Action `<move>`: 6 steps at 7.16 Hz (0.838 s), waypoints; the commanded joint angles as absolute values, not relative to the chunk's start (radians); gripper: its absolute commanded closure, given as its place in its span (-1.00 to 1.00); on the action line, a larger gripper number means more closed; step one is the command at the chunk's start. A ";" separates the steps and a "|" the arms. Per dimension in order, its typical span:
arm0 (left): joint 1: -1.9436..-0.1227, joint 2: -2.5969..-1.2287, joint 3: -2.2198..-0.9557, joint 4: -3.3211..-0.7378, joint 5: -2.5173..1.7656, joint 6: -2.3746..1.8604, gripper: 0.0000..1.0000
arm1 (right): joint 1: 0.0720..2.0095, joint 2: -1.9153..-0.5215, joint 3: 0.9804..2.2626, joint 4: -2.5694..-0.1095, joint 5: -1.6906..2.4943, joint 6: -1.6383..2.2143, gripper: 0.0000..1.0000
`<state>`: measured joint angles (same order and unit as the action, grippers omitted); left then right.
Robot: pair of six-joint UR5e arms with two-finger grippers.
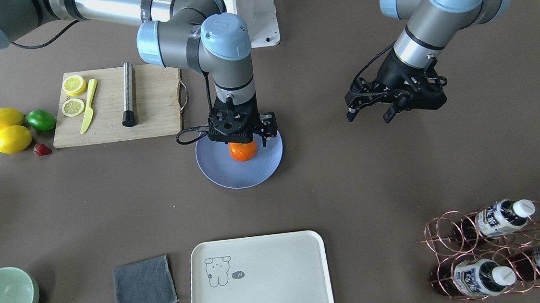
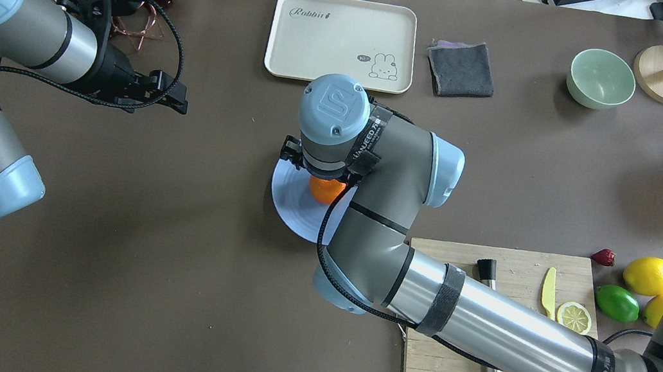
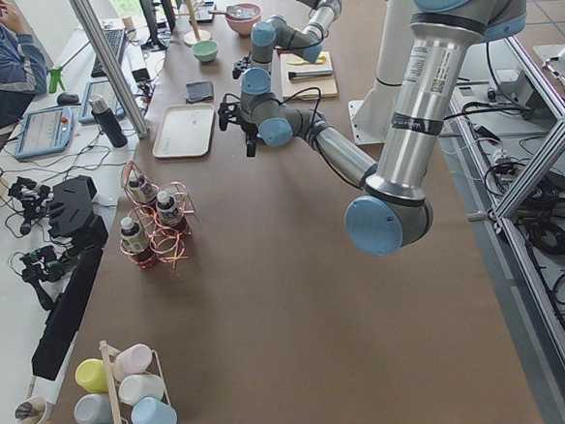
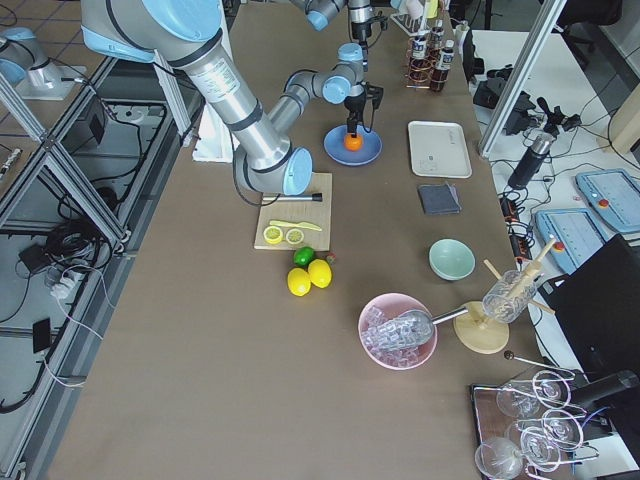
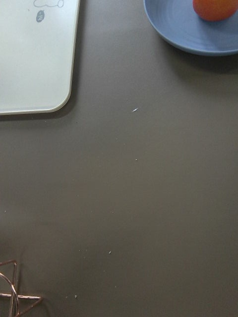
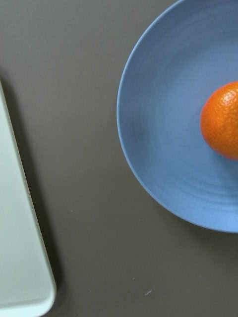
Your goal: Pick orange to plate
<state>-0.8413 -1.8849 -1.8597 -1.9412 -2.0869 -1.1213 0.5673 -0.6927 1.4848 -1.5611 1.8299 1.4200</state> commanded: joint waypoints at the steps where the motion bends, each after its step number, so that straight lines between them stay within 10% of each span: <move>1: -0.988 -1.741 -1.873 -1.930 -2.187 -0.833 -0.97 | 0.670 -0.739 1.604 -1.670 1.920 1.304 -1.00; 6: -1.536 -1.658 -1.839 -1.298 -2.323 0.257 -0.97 | 0.863 -1.026 1.782 -1.675 2.012 0.925 -1.00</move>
<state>-1.4370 -1.6514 -1.8393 -1.4984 -2.3286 0.0147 0.8032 -0.9484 1.7362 -1.6736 1.9792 1.0425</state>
